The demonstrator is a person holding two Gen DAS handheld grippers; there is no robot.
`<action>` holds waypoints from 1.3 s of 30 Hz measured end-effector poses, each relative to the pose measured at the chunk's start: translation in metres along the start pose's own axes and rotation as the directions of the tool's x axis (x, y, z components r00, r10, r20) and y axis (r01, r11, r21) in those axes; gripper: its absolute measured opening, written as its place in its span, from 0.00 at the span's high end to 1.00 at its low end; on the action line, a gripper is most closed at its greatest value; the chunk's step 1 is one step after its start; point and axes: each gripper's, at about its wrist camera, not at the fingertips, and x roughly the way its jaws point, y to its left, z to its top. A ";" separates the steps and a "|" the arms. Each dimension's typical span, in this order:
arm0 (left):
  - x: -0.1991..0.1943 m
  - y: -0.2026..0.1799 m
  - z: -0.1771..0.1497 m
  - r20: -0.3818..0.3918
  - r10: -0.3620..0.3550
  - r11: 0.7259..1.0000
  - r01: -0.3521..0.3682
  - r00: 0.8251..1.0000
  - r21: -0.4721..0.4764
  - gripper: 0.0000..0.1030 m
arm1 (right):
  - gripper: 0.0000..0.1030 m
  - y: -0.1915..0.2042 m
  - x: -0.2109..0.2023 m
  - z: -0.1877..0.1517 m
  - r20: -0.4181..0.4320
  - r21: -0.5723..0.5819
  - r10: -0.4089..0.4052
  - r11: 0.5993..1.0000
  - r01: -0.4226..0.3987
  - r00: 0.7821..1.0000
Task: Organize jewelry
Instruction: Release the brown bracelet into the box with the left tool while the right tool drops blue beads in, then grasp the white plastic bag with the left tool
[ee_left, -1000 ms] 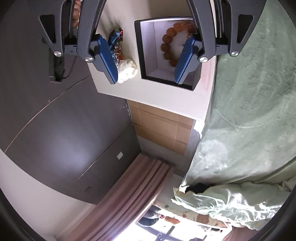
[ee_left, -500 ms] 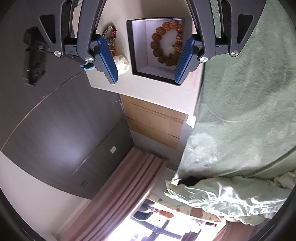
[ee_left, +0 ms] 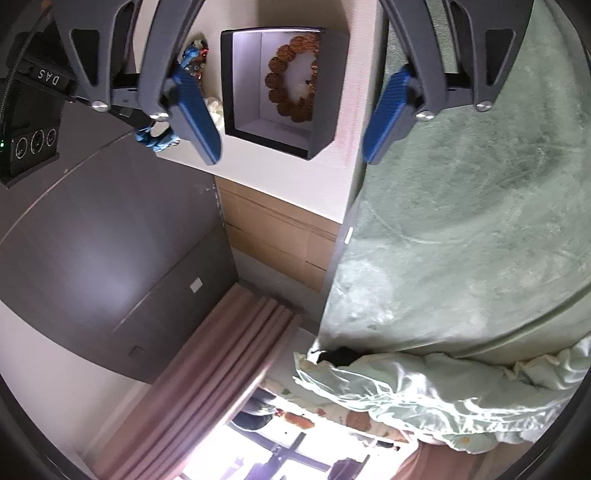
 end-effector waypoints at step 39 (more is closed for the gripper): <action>0.115 -0.152 -0.033 -0.274 0.022 0.899 0.102 0.961 0.427 0.36 | 0.27 -0.135 -0.090 -0.018 0.088 0.368 -0.232 0.911 0.185 0.969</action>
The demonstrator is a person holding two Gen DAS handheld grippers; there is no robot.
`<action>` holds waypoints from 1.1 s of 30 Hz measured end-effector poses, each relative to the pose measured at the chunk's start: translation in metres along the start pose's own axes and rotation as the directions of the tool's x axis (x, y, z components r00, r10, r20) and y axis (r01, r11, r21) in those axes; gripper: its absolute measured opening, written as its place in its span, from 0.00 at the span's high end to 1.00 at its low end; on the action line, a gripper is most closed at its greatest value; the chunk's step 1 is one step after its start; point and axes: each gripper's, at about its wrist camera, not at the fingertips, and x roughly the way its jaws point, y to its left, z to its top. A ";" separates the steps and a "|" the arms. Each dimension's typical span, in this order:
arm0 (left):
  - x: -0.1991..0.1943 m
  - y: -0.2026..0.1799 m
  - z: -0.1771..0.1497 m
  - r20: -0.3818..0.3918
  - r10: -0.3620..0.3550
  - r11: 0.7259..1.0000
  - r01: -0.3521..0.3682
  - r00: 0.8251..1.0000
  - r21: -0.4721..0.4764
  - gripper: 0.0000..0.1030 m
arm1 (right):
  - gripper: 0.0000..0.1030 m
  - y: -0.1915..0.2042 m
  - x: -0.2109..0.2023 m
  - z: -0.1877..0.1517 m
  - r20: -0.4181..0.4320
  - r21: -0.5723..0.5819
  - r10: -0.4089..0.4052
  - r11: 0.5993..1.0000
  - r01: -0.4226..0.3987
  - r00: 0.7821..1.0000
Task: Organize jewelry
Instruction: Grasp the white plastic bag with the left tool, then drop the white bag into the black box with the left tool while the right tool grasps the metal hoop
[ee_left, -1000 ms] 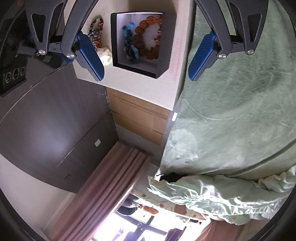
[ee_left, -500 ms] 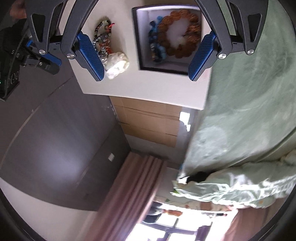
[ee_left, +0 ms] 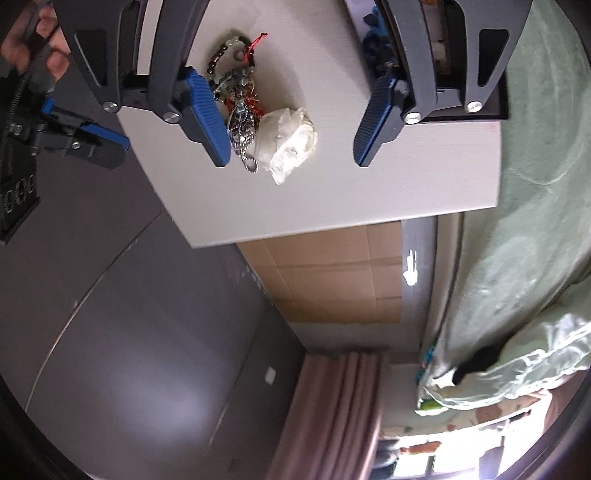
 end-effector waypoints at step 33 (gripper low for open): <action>-0.024 0.009 -0.007 0.034 -0.057 0.996 0.059 0.998 -0.071 1.00 | 0.50 0.011 0.065 -0.009 -0.172 0.055 0.090 0.995 -0.082 0.981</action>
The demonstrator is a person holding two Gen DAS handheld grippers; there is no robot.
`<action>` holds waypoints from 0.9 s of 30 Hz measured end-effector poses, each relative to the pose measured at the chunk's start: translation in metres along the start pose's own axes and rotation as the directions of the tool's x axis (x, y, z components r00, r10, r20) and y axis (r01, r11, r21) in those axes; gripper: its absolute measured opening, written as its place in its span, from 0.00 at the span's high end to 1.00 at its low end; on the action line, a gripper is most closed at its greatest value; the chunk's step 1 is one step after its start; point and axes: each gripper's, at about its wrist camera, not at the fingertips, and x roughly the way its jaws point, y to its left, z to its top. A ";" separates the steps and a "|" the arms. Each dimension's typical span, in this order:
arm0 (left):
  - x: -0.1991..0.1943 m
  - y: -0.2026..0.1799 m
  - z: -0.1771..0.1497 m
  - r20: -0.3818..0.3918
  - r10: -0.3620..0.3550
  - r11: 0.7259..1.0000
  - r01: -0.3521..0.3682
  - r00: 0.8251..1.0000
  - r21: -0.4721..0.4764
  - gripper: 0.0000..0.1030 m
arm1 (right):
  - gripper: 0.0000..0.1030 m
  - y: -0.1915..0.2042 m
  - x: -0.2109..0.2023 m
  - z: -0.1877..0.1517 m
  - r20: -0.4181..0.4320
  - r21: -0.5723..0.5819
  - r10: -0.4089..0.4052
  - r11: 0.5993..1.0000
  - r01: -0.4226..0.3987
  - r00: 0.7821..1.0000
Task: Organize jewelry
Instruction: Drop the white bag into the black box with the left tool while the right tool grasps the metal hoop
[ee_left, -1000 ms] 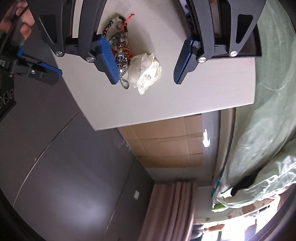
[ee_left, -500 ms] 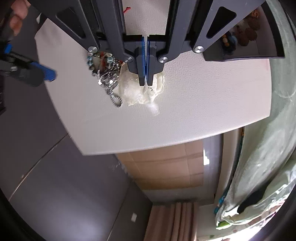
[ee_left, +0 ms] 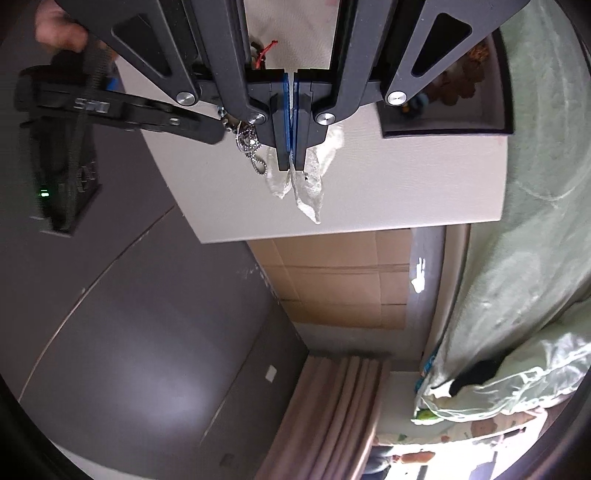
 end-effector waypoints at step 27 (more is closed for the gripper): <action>-0.068 0.080 -0.041 0.124 0.073 0.975 -0.045 0.990 -0.216 1.00 | 0.96 0.053 -0.005 -0.001 0.039 -0.160 0.078 0.985 -0.071 0.996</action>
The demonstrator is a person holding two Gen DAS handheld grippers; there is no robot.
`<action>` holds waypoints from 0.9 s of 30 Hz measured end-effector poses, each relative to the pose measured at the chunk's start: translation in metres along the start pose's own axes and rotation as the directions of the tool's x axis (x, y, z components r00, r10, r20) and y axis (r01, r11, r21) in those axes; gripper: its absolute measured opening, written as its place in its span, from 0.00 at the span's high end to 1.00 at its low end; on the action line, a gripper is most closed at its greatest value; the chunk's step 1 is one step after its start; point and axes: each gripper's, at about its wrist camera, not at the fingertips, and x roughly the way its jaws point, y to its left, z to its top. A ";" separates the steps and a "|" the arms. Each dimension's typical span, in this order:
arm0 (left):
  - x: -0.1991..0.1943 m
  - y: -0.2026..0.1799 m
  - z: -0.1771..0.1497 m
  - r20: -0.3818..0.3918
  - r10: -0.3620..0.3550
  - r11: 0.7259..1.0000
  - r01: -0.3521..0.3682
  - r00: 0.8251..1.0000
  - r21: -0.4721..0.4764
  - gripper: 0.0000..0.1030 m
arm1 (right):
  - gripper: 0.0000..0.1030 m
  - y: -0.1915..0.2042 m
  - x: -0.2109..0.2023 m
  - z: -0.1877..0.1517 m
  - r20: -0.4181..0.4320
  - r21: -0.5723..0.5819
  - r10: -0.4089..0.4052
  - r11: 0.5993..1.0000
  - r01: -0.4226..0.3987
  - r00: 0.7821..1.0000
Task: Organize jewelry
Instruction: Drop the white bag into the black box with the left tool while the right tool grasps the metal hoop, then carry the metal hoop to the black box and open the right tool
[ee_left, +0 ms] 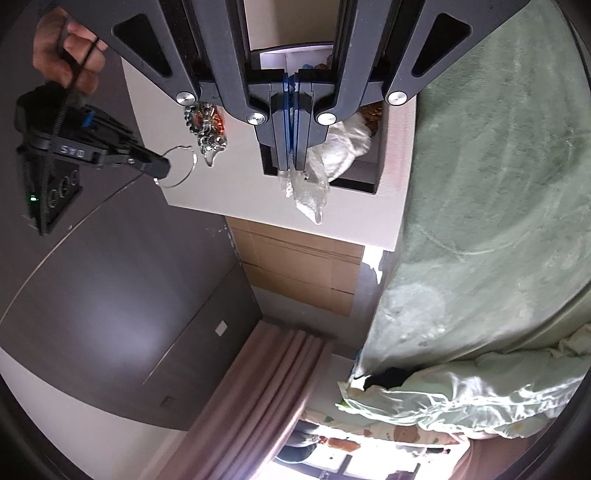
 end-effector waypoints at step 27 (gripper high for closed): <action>-0.038 0.057 0.007 0.092 0.017 0.987 -0.002 0.996 -0.161 0.33 | 0.89 0.093 0.052 -0.039 -0.209 -0.142 0.133 0.976 -0.164 0.969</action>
